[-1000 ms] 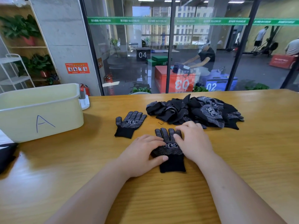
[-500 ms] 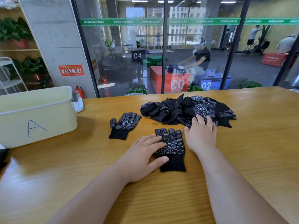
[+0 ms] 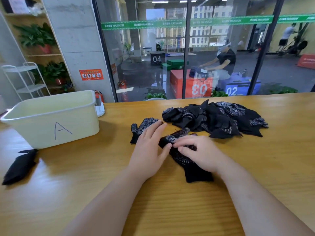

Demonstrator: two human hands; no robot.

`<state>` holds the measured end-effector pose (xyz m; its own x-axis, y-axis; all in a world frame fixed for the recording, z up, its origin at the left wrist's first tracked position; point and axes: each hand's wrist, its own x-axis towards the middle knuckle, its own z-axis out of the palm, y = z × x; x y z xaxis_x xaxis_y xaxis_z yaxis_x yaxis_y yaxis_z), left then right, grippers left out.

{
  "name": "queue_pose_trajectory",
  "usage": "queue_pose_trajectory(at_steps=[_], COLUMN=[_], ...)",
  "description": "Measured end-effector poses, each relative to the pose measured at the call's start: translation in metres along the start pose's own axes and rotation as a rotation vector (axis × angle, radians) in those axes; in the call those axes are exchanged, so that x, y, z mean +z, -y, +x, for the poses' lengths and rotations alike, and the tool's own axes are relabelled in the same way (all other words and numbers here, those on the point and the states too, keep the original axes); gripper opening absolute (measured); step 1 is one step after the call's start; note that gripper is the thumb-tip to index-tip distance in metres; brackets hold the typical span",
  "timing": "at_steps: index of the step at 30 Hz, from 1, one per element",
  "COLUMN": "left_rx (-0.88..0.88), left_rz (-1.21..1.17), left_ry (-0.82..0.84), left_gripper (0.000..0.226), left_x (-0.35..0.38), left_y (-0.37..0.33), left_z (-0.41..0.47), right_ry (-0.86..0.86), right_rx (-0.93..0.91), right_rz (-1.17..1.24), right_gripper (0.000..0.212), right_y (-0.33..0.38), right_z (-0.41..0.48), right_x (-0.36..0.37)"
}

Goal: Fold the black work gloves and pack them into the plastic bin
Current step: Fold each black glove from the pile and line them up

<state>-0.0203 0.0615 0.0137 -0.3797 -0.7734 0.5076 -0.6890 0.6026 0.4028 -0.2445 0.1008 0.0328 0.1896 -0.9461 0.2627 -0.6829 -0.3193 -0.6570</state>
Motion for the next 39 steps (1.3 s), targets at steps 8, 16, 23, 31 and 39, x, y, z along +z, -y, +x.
queue_pose_trajectory(at_steps=[8,16,23,31,39], left_rx=[0.025,-0.097,-0.208,-0.298,-0.105], left_rz=[0.07,0.427,0.247,0.322,0.13], left_ry=[0.209,0.082,0.129,0.397,0.303], left_gripper=[0.033,0.045,0.042,0.063,0.049], left_x=[-0.005,-0.013,-0.015,-0.013,-0.017], left_y=[0.017,0.031,0.043,0.048,0.043], left_z=[-0.002,0.002,0.0,0.002,0.001], right_ry=[-0.035,0.027,0.011,0.089,0.262], right_rx=[0.024,0.12,0.115,0.219,0.266], right_rz=[-0.057,-0.237,-0.304,-0.382,-0.581], right_gripper=[0.045,0.06,0.058,0.059,0.075], right_y=[-0.008,-0.015,-0.008,-0.017,-0.005], right_z=[0.001,0.001,0.0,0.004,0.004], right_x=[0.002,0.004,0.009,0.021,0.027])
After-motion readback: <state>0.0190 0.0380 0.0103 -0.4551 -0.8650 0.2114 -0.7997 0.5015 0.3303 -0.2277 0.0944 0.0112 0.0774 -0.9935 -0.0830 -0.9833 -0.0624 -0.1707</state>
